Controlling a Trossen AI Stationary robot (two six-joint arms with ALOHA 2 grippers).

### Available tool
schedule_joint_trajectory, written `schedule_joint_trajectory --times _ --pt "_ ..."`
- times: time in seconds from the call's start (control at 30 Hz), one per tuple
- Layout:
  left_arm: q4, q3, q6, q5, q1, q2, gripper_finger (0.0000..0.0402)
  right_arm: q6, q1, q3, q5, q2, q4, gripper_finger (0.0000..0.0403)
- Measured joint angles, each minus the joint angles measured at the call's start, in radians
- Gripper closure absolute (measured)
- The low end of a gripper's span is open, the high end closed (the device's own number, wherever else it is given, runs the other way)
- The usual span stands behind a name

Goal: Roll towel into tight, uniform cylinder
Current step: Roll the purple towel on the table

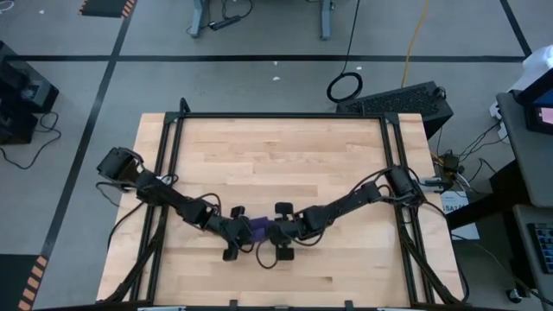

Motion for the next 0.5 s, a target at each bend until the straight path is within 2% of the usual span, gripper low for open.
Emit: schedule_joint_trajectory --times 0.1,0.17,0.3,0.5 --pt "-0.024 -0.002 0.0 -0.017 -0.017 -0.049 0.0243 0.026 -0.007 0.001 -0.034 0.0 -0.002 0.0354" --pt "-0.05 -0.002 0.0 -0.046 -0.027 -0.098 0.0218 0.051 -0.017 0.001 -0.077 -0.001 -0.002 0.0367" --pt "-0.139 -0.002 0.0 -0.134 -0.053 -0.199 0.0187 0.136 -0.051 0.002 -0.195 -0.001 -0.002 0.0363" --pt "-0.132 0.0 0.001 -0.234 -0.124 -0.249 0.0181 0.261 -0.111 0.0 -0.357 0.0 -0.018 0.0332"
